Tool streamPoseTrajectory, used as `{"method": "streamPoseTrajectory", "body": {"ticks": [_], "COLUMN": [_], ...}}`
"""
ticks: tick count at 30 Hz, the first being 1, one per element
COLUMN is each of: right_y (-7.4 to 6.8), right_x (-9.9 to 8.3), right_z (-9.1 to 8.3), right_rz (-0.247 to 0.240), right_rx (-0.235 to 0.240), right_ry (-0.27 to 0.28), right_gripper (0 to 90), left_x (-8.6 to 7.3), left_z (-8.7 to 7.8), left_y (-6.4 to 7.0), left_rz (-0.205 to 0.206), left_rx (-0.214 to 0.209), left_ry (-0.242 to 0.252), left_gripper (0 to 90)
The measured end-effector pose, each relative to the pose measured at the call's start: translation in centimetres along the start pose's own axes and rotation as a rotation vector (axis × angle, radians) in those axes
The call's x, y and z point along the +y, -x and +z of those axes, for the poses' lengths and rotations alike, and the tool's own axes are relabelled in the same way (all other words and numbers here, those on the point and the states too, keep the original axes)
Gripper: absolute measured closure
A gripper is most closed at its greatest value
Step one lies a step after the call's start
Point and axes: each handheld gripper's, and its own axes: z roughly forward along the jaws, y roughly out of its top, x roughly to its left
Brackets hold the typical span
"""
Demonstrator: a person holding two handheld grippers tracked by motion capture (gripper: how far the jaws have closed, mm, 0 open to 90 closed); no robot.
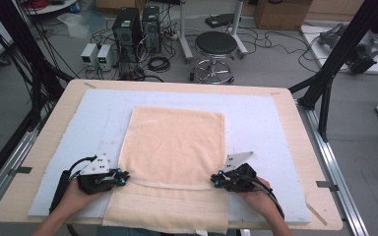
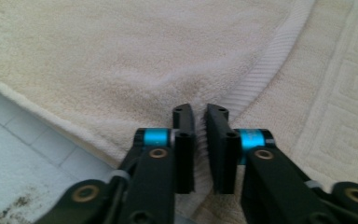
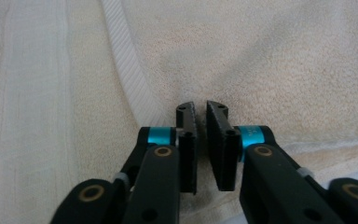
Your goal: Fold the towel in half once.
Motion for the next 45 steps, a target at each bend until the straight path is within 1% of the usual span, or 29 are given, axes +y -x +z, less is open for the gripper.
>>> {"method": "streamPoseTrajectory", "body": {"ticks": [1,3,7,10,12,13,14,15,17,18,22,23,24,25,26,27,28,29,30,31,32,34,37,40,41,43,44,45], "right_y": [0.1,0.3,0.2,-0.1,-0.9,-1.5,-2.3,-2.7,-3.8,-4.4,-6.6,-7.2,-7.7,-8.0,-8.4,-8.7,-9.0,-9.2,-9.2,-9.1,-8.9,-8.3,-6.9,-4.7,-3.9,-2.1,-1.2,-0.2], "right_x": [0.0,0.2,0.8,1.5,1.9,2.1,2.1,2.1,1.8,1.7,0.8,0.6,0.4,0.2,0.0,-0.2,-0.3,-0.4,-0.6,-0.6,-0.6,-0.5,0.2,0.9,1.1,1.5,1.7,1.8], "right_z": [-0.1,-0.3,-1.9,-3.7,-4.7,-5.2,-5.8,-6.1,-6.8,-7.0,-7.4,-7.6,-7.7,-7.7,-7.7,-7.6,-7.5,-7.4,-7.3,-7.2,-7.1,-7.0,-6.6,-6.1,-5.9,-5.6,-5.4,-5.2], "right_rz": [0.018,0.024,0.017,0.011,-0.016,-0.025,-0.04,-0.05,-0.06,-0.056,-0.074,-0.073,-0.063,-0.065,-0.057,-0.055,-0.062,-0.07,-0.069,-0.06,-0.054,-0.052,-0.045,-0.013,-0.004,0.017,0.027,0.036], "right_rx": [0.009,0.014,0.004,-0.008,-0.012,-0.018,-0.013,-0.012,-0.008,-0.003,0.027,0.037,0.043,0.053,0.066,0.091,0.102,0.11,0.109,0.115,0.112,0.087,0.053,0.013,0.003,-0.035,-0.038,-0.051], "right_ry": [-0.002,0.001,0.051,0.091,0.099,0.102,0.107,0.107,0.117,0.121,0.115,0.117,0.117,0.124,0.128,0.123,0.115,0.105,0.105,0.102,0.098,0.091,0.091,0.085,0.087,0.086,0.086,0.088], "right_gripper": [85.6,86.2,86.3,86.3,86.2,86.2,86.2,86.2,86.1,86.1,86.1,85.9,85.6,84.8,82.1,80.8,80.4,79.0,74.5,71.2,71.2,69.3,64.4,59.4,57.3,52.4,51.6,49.7], "left_x": [0.2,0.5,1.5,2.2,2.5,2.4,2.4,2.3,2.0,1.9,1.0,0.7,0.5,0.2,-0.1,-0.4,-0.7,-0.8,-1.0,-1.0,-1.1,-1.0,-0.4,0.5,0.8,1.4,1.7,2.0], "left_z": [-0.1,-0.3,-2.0,-3.4,-4.2,-4.7,-4.9,-5.2,-5.7,-6.0,-7.0,-7.2,-7.4,-7.5,-7.5,-7.6,-7.7,-7.7,-7.7,-7.6,-7.6,-7.4,-6.7,-5.8,-5.6,-5.0,-4.6,-4.3], "left_y": [0.0,0.0,0.3,1.1,2.1,2.8,3.2,3.7,4.9,5.5,7.7,8.2,8.5,8.9,9.1,9.3,9.6,9.7,9.8,9.7,9.5,9.0,7.9,6.1,5.4,3.9,3.1,2.3], "left_rz": [0.008,0.013,0.003,0.02,0.037,0.048,0.051,0.056,0.055,0.058,0.072,0.068,0.063,0.058,0.058,0.054,0.055,0.052,0.044,0.044,0.046,0.031,0.025,0.006,0.0,-0.034,-0.046,-0.052], "left_rx": [-0.001,0.0,0.012,0.015,0.013,0.006,0.001,0.0,0.001,-0.002,-0.021,-0.025,-0.034,-0.04,-0.047,-0.058,-0.064,-0.076,-0.085,-0.078,-0.078,-0.071,-0.049,-0.014,0.002,0.037,0.048,0.068], "left_ry": [-0.009,0.001,0.08,0.115,0.123,0.125,0.125,0.125,0.123,0.123,0.114,0.11,0.102,0.091,0.078,0.076,0.069,0.066,0.063,0.06,0.056,0.061,0.071,0.08,0.085,0.098,0.102,0.102], "left_gripper": [84.8,85.3,85.4,85.3,85.3,85.3,85.3,85.3,85.2,85.3,85.3,85.3,85.2,85.0,84.4,83.7,83.3,81.7,77.7,72.3,70.7,68.4,62.9,57.0,56.8,54.5,52.7,51.1]}}
